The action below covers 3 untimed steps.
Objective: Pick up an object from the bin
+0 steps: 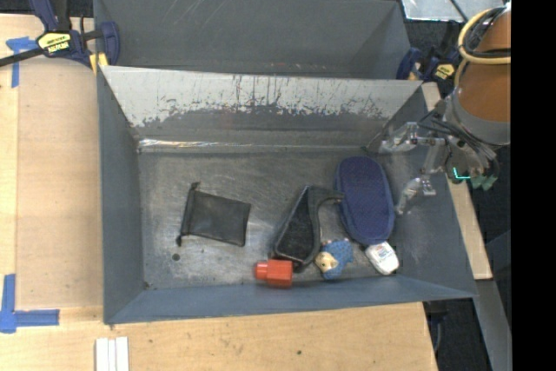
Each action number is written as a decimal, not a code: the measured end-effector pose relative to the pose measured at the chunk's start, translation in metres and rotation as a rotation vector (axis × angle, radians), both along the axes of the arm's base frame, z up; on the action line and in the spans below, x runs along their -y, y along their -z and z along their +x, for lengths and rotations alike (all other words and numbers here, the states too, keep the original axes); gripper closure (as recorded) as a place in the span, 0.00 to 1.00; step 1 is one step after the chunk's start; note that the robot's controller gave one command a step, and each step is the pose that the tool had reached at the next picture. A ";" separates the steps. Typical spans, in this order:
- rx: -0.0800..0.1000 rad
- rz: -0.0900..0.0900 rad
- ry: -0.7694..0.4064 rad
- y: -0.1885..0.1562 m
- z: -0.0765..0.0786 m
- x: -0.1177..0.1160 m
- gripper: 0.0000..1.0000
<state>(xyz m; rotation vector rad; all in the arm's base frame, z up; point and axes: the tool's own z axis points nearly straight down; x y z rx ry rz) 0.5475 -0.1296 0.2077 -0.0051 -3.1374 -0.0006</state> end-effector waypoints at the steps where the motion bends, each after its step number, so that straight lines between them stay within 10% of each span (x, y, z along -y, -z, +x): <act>1: 0.000 -0.001 -0.134 0.123 0.073 -0.033 0.00; 2: 0.022 -0.002 -0.133 0.116 0.077 -0.034 1.00; 3: 0.018 -0.003 -0.179 -0.031 0.082 -0.038 1.00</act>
Offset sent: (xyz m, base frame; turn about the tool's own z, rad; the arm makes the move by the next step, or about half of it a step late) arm 0.0715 0.0337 -0.1228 -0.1328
